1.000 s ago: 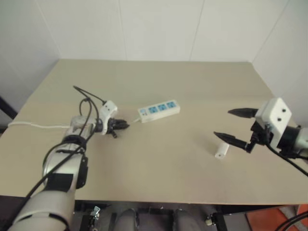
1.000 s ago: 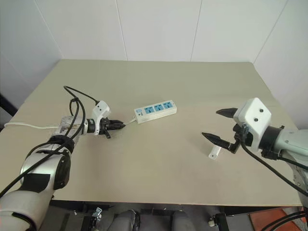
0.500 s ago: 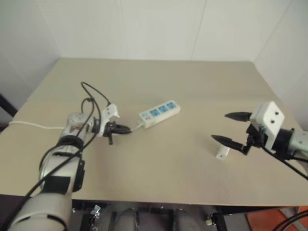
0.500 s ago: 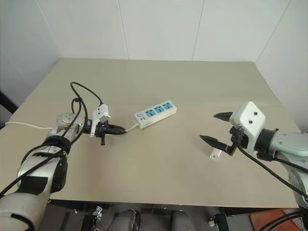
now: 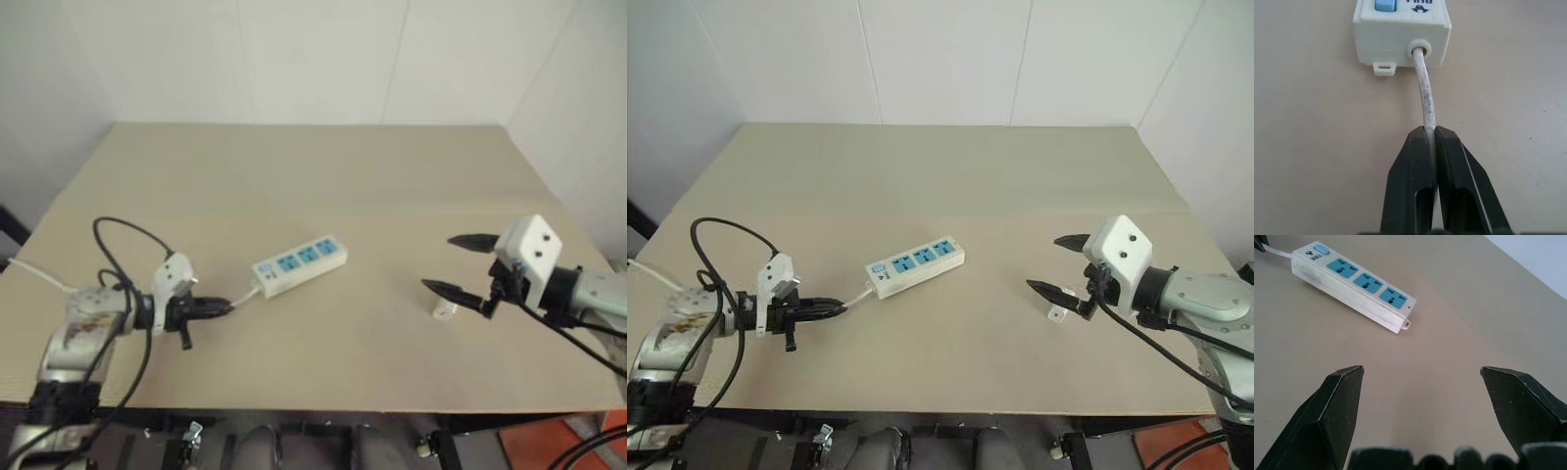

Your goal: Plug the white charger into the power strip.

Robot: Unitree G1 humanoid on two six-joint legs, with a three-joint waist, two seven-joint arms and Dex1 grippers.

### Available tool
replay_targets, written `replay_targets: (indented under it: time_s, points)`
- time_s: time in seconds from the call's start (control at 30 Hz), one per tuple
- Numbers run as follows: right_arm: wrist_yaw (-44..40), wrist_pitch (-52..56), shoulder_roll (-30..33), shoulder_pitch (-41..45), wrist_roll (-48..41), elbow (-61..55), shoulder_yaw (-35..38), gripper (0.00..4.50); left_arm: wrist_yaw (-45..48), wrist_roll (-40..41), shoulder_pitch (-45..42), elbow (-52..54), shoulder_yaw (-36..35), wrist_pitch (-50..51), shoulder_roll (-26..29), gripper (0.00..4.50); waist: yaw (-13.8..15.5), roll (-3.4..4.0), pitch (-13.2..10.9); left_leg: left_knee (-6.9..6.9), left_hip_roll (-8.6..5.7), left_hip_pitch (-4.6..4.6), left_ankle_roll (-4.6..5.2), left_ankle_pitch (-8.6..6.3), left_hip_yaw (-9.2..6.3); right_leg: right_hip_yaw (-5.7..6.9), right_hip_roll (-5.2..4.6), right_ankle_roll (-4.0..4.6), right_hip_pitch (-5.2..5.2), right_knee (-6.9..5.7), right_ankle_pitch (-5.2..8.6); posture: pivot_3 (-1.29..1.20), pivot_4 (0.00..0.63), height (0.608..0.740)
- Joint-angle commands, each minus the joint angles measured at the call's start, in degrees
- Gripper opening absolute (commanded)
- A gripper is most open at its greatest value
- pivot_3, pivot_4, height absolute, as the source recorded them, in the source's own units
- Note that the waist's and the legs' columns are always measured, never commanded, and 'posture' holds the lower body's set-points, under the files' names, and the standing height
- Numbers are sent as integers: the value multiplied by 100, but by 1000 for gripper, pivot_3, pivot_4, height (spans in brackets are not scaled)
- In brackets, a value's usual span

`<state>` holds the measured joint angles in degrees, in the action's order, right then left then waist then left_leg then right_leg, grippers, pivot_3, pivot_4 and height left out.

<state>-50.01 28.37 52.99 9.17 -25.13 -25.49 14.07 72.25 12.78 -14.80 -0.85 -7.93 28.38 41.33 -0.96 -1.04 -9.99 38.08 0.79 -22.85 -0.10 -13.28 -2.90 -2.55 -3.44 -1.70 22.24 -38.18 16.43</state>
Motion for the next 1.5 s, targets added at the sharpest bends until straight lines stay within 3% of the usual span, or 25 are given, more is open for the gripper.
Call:
replay_targets:
  time_s: [0.03,0.33,0.43,0.63,0.87,1.17,1.5]
  points:
    - [-41,-219,5,138,45,32,48,4500,-20,344,18,100,-196,-199,119,1467,24,0,0,0,-1,-1,0,0,1,0,0,0,0,1,0,0,150,740]
    - [53,-275,-38,-156,52,-102,214,4500,119,1424,-144,-310,-872,-738,-78,4441,21,0,0,-3,0,-4,0,0,4,-2,-1,2,3,7,-1,0,150,740]
    - [87,-291,-55,-212,54,-125,241,4500,84,1752,-429,-654,-1043,-757,-173,4476,20,0,0,-3,0,-3,0,0,5,-2,-1,2,3,5,-1,0,150,740]
    - [151,-349,-115,-156,111,-89,169,4500,637,1244,-906,-2186,-620,-3198,-883,4476,30,1,2,-3,-10,-2,0,0,10,-2,-3,3,0,10,-2,0,150,740]
    - [153,-291,-115,-143,145,-129,224,4500,1010,874,-1655,-4087,-245,-4424,-1371,4476,22,-3,2,-2,-13,-4,0,0,9,1,0,4,3,5,-3,0,150,740]
    - [184,-160,-34,-406,103,-348,549,4500,1127,628,-2276,-5313,-171,-4933,-1540,4476,4,-4,3,-1,-14,-8,1,0,9,1,0,3,5,6,-3,0,150,740]
    - [248,-141,-44,-435,121,-367,571,4500,1130,355,-2208,-5583,-50,-5068,-1515,4476,15,-4,3,-1,-13,-7,1,0,7,2,2,3,4,6,-3,0,150,740]
